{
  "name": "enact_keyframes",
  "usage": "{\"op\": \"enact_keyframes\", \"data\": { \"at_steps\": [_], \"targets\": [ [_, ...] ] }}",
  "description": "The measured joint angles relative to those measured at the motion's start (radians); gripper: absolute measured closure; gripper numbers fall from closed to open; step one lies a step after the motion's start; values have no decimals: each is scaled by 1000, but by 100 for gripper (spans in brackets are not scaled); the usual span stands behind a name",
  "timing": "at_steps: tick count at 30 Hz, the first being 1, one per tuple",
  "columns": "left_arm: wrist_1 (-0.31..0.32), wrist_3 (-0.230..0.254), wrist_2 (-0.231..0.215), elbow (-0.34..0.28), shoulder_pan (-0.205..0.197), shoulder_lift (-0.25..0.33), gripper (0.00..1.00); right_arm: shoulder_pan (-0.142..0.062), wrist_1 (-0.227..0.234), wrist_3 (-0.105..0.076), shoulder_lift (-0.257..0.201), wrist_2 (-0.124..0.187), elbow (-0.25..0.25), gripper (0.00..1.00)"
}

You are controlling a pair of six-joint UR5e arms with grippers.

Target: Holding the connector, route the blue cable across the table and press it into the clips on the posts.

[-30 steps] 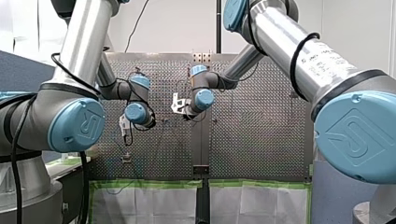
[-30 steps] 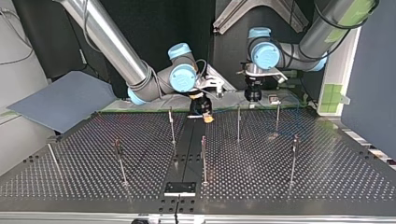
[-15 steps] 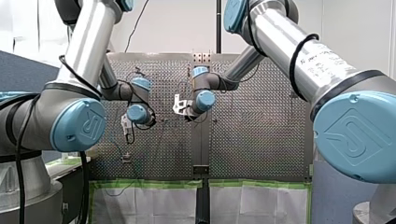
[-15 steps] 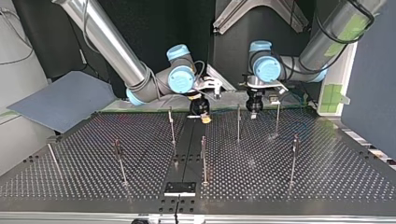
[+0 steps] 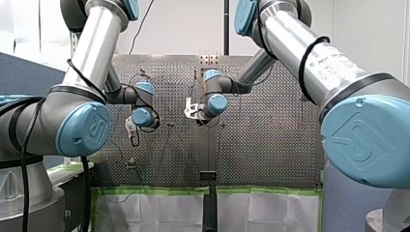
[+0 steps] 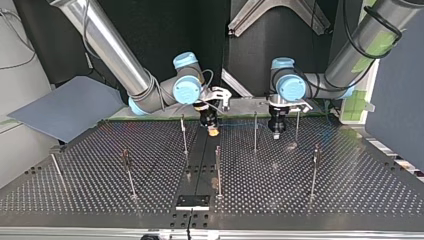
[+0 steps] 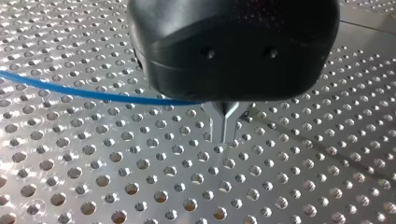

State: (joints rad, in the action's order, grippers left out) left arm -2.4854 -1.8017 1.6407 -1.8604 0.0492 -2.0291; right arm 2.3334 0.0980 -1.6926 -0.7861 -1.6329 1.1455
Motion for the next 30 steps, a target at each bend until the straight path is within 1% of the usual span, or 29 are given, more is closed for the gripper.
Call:
{"op": "enact_keyframes", "data": {
  "at_steps": [1,3,4,5,6,7,8,9,10,11,12,13,14,17,20,23,26,30],
  "targets": [
    [0,-1,-2,1,-1,0,97,-2,0,0,0,0,0,100],
    [-1,-3,-6,1,-3,1,97,-6,1,0,0,0,0,100],
    [-2,-4,-7,1,-3,0,71,-8,1,0,0,0,0,100],
    [-3,-6,-9,1,-3,0,61,-9,2,0,0,0,0,100],
    [-7,-7,-11,1,-2,0,61,-11,2,0,0,0,0,100],
    [-11,-8,-13,1,-2,0,47,-12,2,0,0,0,0,100],
    [-16,-9,-14,1,0,0,43,-12,2,0,0,1,0,100],
    [-23,-10,-14,1,1,0,43,-12,2,0,0,1,0,100],
    [-29,-11,-14,1,3,0,29,-13,2,0,0,2,0,100],
    [-36,-11,-14,2,4,1,20,-13,2,0,0,3,0,100],
    [-45,-11,-14,2,6,1,20,-13,2,0,0,5,0,100],
    [-52,-10,-13,2,7,1,7,-13,2,0,0,7,0,100],
    [-59,-9,-13,2,9,1,0,-13,2,0,0,8,0,100],
    [-83,2,-7,2,15,2,0,-13,0,0,0,12,0,100],
    [-107,21,10,0,22,8,0,-13,-1,0,0,14,0,100],
    [-133,39,34,-7,29,26,0,-13,-2,0,0,14,1,100],
    [-156,40,47,-20,35,46,0,-13,-2,0,0,14,0,100],
    [-189,44,51,-43,47,78,0,-13,-3,-1,0,14,1,100]
  ]
}}
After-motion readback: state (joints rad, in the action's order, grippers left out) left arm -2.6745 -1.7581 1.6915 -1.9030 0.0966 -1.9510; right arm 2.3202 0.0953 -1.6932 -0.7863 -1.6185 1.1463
